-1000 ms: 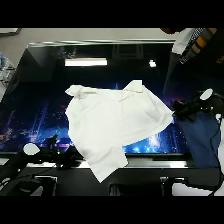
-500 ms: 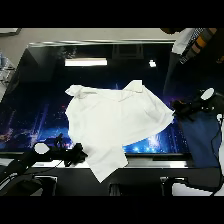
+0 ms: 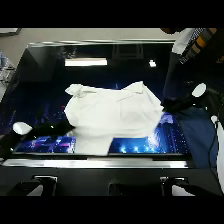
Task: Fold the clothes and pants, and hang the long-sleeved shirts on hangers.
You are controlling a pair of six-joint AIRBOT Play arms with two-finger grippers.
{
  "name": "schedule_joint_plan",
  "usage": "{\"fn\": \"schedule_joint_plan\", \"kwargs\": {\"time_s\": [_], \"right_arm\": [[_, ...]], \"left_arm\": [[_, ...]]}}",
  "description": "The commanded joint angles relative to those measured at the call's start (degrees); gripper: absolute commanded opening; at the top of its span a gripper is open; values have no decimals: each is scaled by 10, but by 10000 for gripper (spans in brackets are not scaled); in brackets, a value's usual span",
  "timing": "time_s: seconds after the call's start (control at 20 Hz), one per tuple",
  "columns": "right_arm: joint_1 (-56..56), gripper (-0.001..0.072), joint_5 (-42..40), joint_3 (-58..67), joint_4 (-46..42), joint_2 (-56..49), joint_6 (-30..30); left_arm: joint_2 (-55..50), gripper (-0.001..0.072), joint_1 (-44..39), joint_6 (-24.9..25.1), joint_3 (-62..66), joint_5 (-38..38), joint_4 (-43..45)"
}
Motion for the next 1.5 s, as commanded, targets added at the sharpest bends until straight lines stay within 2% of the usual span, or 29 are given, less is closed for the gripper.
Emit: {"fn": "schedule_joint_plan", "kwargs": {"time_s": [0.0,0.1,0.35,0.45,0.65,0.8,0.95,1.1,1.25,1.35,1.45], "right_arm": [[64,24,-103,33,4,75,-20],[78,24,-137,97,-19,121,-19],[78,24,-133,276,-60,258,-17],[78,24,-137,306,-63,319,-9],[78,24,-148,308,-96,422,59],[76,24,-137,307,-108,439,85],[76,24,-92,307,-106,400,113],[76,25,-5,307,-100,305,147],[76,25,64,302,-95,157,149],[77,24,63,302,-90,50,148],[77,24,24,302,-84,-52,149]], "left_arm": [[5,13,81,17,179,-53,98],[18,13,105,22,297,-75,120],[118,14,115,6,517,-83,221],[181,14,115,-17,549,-54,255],[285,15,115,-117,552,-35,387],[303,14,115,-134,552,-35,460],[269,15,115,-130,550,-55,443],[193,16,115,-52,519,-63,369],[60,15,109,31,485,-55,294],[-47,16,89,67,481,-39,279],[-159,15,59,96,482,2,278]]}}
